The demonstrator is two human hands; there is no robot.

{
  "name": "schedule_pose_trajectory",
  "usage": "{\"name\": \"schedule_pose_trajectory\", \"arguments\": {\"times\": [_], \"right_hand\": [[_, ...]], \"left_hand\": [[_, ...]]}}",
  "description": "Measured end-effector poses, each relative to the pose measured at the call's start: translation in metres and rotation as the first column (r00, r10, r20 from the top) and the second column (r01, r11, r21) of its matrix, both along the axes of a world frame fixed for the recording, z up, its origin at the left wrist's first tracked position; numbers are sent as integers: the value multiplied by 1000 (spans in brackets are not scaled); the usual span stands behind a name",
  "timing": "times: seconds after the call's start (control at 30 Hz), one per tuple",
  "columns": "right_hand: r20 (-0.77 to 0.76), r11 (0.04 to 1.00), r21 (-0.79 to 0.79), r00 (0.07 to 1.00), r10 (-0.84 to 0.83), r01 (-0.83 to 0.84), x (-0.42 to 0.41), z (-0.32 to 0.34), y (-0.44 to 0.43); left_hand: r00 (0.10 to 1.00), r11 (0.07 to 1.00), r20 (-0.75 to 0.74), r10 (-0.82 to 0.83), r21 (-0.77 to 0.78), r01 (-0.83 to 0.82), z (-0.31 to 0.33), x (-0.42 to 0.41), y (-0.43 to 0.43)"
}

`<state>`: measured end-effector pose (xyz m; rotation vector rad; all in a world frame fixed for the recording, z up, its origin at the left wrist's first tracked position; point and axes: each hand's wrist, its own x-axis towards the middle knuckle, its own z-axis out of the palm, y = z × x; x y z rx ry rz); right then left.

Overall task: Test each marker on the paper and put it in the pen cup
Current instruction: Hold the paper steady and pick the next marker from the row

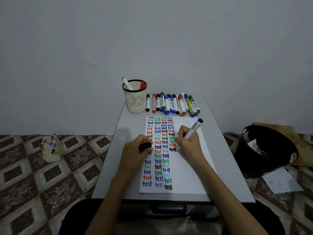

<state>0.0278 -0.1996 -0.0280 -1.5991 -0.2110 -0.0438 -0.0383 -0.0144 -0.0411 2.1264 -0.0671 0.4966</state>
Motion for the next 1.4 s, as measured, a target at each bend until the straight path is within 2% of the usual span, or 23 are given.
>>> {"name": "schedule_pose_trajectory", "arguments": {"times": [0.1, 0.2, 0.3, 0.43, 0.6, 0.8, 0.97, 1.23, 1.4], "right_hand": [[2, 997, 75, 1000, -7, 6, -1, 1, -3], [-30, 942, 334, 999, -28, 37, -1, 5, -10], [-78, 864, 497, 988, 133, -77, 0, 8, -15], [-87, 769, 574, 913, 400, -282, -3, 9, -12], [-117, 823, 499, 920, 374, -271, -4, 11, -12], [-106, 835, 469, 920, 377, -288, -4, 9, -11], [-110, 871, 376, 918, 381, -316, -8, 9, -9], [-150, 860, 409, 907, 393, -306, -8, 13, -12], [-71, 946, 151, 952, 299, -286, -6, 3, -12]], "left_hand": [[1000, 1000, 1, -7, 4, 7, 0, 0, 0], [999, 1000, 16, -30, -9, 30, 3, -1, -2], [996, 997, 69, -47, -63, 51, 8, -4, -3], [997, 976, 66, -36, -211, 49, 7, -5, 0], [999, 964, 36, -34, -262, 42, 5, -3, 3], [998, 945, 25, -55, -323, 60, 5, -5, 2], [995, 934, 21, -100, -342, 101, 5, -5, 1], [993, 896, 70, -96, -428, 117, 8, -7, 5], [995, 874, 78, -69, -477, 98, 9, -7, 6]]}}
